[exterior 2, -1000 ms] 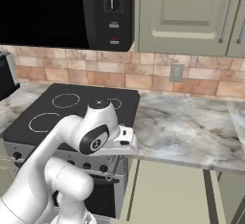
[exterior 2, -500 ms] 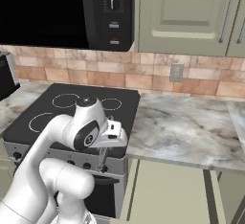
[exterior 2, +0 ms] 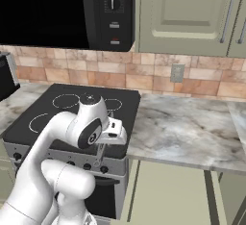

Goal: Take the tongs from the drawer on the right and place them on the dining counter next to the tray containing the kebab skewer.

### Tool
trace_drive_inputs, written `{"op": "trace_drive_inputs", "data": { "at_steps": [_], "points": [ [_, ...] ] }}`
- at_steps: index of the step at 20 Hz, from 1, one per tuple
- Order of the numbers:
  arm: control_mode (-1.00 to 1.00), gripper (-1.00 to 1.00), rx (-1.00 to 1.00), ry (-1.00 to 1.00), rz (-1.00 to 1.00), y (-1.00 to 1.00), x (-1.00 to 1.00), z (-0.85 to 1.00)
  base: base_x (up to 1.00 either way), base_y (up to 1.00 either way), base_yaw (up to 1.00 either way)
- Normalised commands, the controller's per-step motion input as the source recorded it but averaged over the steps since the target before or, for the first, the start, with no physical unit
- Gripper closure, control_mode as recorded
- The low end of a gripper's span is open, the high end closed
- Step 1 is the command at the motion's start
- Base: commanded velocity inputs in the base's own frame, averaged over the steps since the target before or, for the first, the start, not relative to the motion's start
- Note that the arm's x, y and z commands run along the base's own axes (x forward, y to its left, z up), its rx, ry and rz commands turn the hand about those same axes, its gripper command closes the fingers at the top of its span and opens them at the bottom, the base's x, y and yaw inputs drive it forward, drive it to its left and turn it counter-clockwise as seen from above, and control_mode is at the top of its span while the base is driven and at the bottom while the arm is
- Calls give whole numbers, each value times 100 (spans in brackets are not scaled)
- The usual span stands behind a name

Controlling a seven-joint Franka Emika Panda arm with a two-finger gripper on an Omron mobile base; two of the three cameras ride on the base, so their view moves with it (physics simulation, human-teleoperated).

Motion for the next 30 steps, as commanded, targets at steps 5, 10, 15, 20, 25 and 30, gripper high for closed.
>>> {"op": "trace_drive_inputs", "data": {
  "at_steps": [5, 10, 15, 20, 25, 30],
  "points": [
    [-100, 100, 12, 0, -2, 0, 1, 47, 0, 0, 0],
    [-100, 100, 9, 0, 0, 0, 0, 53, 0, 0, 0],
    [-100, 100, 3, 0, 0, 0, 0, 38, 0, 0, 0],
    [-100, 100, 0, 0, 0, 0, 0, 0, 0, 0, 0],
    [-100, 100, 0, 0, 0, 0, 0, 0, 0, 0, 0],
    [100, 100, 0, 0, 0, 0, 0, 0, 0, 0, 0]
  ]
}}
